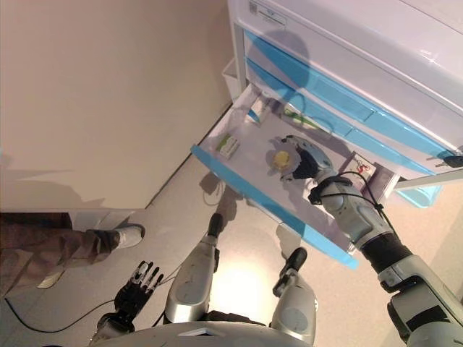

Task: Open the drawer and pick up the medicine

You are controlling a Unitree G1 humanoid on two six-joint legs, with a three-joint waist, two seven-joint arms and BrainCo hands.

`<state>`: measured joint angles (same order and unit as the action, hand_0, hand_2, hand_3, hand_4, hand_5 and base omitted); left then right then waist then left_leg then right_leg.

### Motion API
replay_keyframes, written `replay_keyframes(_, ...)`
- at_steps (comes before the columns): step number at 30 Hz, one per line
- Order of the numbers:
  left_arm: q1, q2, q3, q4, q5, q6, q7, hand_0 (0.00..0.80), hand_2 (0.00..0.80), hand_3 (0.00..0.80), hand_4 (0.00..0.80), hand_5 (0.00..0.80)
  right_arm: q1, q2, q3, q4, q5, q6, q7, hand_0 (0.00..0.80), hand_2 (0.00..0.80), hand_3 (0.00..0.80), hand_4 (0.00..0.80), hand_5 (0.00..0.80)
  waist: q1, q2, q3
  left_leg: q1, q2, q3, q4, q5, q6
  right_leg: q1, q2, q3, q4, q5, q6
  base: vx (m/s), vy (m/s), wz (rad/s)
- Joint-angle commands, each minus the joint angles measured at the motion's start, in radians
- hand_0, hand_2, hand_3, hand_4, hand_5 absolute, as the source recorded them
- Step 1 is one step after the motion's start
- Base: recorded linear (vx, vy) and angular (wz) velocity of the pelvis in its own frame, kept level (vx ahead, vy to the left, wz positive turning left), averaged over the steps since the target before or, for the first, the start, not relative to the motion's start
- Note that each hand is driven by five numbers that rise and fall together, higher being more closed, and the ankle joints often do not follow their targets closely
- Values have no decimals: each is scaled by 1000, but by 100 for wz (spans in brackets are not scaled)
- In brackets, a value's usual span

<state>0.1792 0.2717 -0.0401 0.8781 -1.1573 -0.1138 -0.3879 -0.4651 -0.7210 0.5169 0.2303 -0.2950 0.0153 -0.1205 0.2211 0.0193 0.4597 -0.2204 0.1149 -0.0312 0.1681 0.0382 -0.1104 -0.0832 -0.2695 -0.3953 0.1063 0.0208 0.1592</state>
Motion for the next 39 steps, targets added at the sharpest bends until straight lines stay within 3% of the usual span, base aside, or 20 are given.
replay_keyframes(1,11,44,-33,-5,-7,-12,-11,0,0,0,0,0,-67,0,28,-45,5,-11,0,0,0,0,0,0,17,-24,-6,-12,9,-12,48,-23,30,-55,-27,8,88,11,-11,0,0,0)
replay_keyframes(39,-11,59,-33,-37,3,4,20,0,0,0,0,0,-137,57,63,118,-50,59,-69,0,0,0,0,0,46,-33,13,-20,6,-29,50,-30,36,-56,-16,-4,83,17,-10,0,0,0)
